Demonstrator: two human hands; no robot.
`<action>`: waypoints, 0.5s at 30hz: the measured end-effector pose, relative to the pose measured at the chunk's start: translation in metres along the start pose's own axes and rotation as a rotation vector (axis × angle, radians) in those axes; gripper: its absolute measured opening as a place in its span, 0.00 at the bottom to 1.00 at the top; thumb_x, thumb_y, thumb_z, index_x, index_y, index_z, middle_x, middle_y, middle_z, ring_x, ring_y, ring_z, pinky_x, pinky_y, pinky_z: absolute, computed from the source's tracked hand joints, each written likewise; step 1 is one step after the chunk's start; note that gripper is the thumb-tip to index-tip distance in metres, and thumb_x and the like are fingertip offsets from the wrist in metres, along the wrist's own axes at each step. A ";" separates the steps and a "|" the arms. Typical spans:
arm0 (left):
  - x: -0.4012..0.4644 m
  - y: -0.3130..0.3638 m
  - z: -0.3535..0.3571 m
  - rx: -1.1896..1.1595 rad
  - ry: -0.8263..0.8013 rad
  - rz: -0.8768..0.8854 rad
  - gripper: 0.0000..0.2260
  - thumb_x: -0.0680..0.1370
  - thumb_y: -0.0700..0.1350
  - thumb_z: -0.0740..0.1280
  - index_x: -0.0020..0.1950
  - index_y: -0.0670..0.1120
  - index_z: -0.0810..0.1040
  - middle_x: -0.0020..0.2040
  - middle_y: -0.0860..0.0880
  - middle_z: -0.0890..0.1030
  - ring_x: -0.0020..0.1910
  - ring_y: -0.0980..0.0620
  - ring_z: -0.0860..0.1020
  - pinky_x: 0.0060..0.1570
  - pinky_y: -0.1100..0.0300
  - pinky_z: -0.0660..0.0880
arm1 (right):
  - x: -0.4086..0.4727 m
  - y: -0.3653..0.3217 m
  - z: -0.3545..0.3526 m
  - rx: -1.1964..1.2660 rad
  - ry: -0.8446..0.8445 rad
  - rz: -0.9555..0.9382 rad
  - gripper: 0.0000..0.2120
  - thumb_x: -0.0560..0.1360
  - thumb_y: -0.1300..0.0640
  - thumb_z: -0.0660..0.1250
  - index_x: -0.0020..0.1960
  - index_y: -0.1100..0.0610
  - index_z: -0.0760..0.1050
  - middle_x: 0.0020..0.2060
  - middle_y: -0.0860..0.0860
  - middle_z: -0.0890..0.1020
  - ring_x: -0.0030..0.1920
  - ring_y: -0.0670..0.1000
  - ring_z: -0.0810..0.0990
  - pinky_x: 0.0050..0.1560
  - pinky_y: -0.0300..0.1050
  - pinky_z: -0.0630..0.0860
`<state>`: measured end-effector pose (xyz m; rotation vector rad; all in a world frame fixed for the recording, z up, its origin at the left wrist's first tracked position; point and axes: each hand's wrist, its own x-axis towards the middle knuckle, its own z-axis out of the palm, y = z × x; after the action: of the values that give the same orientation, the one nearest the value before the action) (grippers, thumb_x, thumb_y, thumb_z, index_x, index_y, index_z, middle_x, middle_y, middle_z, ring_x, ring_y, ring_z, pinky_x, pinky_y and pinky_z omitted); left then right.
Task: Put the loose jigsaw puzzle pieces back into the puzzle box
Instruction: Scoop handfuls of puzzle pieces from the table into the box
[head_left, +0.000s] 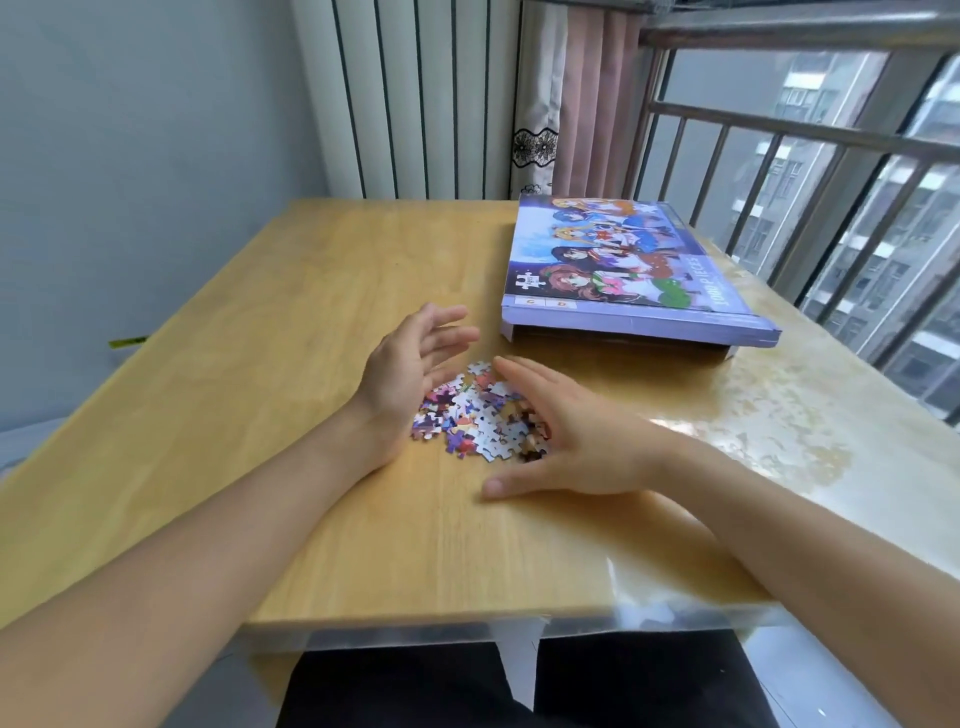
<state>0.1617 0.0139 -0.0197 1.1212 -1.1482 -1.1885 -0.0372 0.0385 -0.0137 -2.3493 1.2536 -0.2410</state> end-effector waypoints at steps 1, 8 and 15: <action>0.001 0.001 0.000 -0.018 0.054 0.018 0.19 0.86 0.51 0.51 0.62 0.47 0.79 0.57 0.45 0.84 0.61 0.52 0.80 0.61 0.54 0.75 | 0.006 -0.006 0.006 -0.048 0.014 -0.030 0.57 0.67 0.30 0.73 0.83 0.50 0.45 0.81 0.44 0.50 0.80 0.43 0.48 0.78 0.40 0.49; 0.011 0.003 -0.024 0.031 0.389 0.061 0.19 0.85 0.52 0.52 0.56 0.48 0.81 0.53 0.47 0.85 0.58 0.51 0.80 0.60 0.53 0.73 | 0.053 -0.021 0.020 -0.234 0.126 -0.211 0.33 0.73 0.25 0.59 0.74 0.37 0.66 0.71 0.45 0.70 0.71 0.53 0.67 0.72 0.54 0.65; 0.015 0.001 -0.025 0.037 0.332 0.037 0.19 0.85 0.52 0.52 0.55 0.48 0.81 0.54 0.46 0.84 0.58 0.52 0.80 0.60 0.53 0.74 | 0.055 -0.011 0.020 -0.274 0.282 -0.362 0.15 0.78 0.37 0.63 0.53 0.48 0.77 0.49 0.46 0.76 0.48 0.51 0.74 0.50 0.53 0.75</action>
<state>0.1869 -0.0008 -0.0197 1.2652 -0.9329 -0.9140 0.0097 0.0055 -0.0296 -2.8541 1.0221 -0.5657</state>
